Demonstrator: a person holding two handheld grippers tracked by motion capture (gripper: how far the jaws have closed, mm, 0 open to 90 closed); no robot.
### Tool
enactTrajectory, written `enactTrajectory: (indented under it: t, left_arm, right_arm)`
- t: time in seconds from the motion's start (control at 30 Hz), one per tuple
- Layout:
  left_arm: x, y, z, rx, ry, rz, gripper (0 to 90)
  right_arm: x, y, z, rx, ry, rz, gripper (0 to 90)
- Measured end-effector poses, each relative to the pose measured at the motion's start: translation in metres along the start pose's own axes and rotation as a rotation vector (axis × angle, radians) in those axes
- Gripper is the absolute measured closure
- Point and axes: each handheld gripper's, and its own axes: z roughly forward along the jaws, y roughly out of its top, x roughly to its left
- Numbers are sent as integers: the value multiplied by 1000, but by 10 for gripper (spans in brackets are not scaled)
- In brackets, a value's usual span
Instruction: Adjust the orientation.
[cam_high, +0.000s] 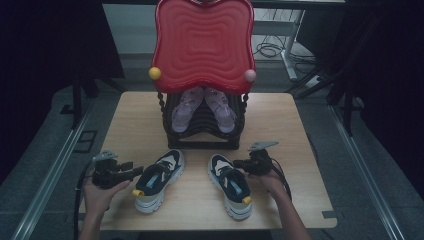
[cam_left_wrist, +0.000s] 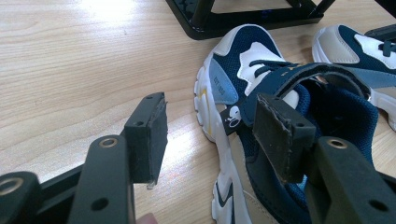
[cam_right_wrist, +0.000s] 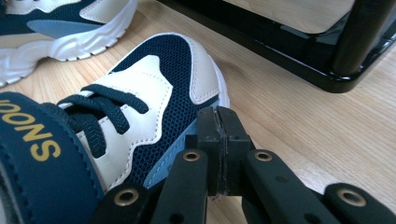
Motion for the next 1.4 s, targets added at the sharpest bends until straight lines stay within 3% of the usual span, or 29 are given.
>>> enactTrajectory:
  t: [0.27,0.63,0.87,1.13,1.4]
  left_arm:
    - [0,0,0,1,2,1,445]
    - [0,0,-5,-19,4,-3,445]
    - [2,1,-11,-39,6,-9,444]
    - [2,2,-21,-65,9,-6,441]
    - [-3,5,-25,-67,7,14,435]
  right_arm:
    - [0,0,-2,-8,-11,-3,869]
    - [5,-6,-47,-105,-82,-13,862]
    - [8,-18,-65,-124,-94,-25,767]
    - [9,-21,-82,-161,-98,-23,594]
    - [11,-27,-93,-167,-98,-7,533]
